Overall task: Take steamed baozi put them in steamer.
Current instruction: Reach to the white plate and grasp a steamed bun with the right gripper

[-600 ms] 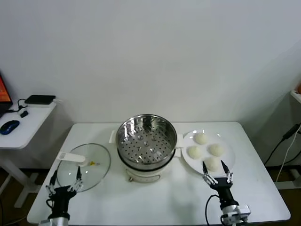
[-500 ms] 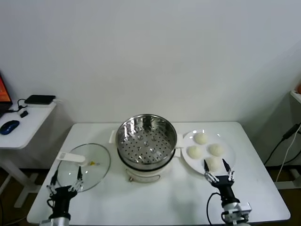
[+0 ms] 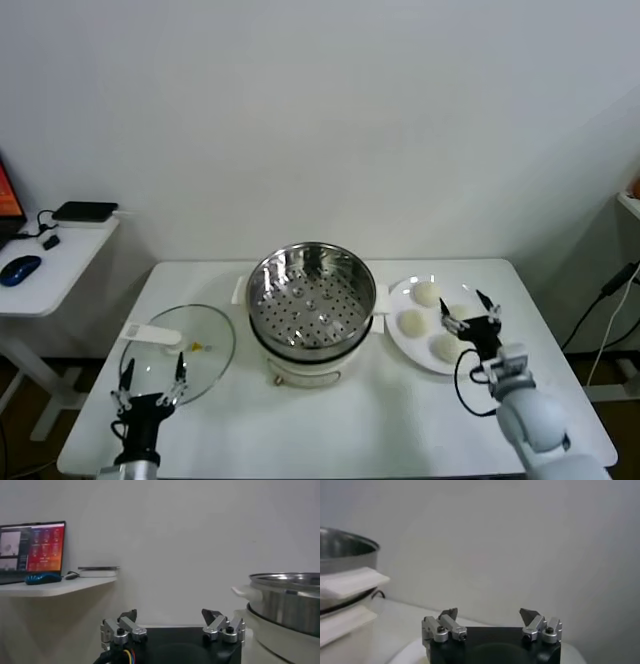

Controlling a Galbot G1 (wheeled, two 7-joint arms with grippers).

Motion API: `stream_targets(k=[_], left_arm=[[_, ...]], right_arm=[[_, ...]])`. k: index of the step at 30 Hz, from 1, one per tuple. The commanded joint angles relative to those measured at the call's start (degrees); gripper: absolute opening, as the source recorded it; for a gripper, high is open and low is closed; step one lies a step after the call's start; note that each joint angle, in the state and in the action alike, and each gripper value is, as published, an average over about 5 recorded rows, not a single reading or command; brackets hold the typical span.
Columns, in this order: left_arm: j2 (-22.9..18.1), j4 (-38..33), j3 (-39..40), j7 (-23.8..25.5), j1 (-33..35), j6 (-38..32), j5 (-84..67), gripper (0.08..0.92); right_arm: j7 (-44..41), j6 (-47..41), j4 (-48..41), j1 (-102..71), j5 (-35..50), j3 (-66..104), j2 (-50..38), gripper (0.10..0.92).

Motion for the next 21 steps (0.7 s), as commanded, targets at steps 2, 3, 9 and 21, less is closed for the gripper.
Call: stream_targets(k=[2,3,9,21], left_arm=[[-2.3,0.3,1.2,0.0,0.1,-0.9,1.0,0.823],[-2.3,0.2,1.4,0.1,0.2,-1.0,1.3,0.823],[-2.0,-0.2,2.2,0.2,0.8,-1.7,2.5,0.823],[-1.8,0.7,3.1,0.4,1.2,-3.3,4.9,0.823]], right_arm=[[-8.7,-20.4,-5.1,21.8,-4.2,-12.8,-12.3,0.823],[-11.0,-21.5,-5.7,23.8,-5.0,-14.9,-13.5,0.823],[-25.7,-24.6,-9.4,38.3,-7.0,-30.3,-20.8,0.823],[-52.2,-7.6,-27.6,78.8,-8.8,-77.2,-21.3,0.823]])
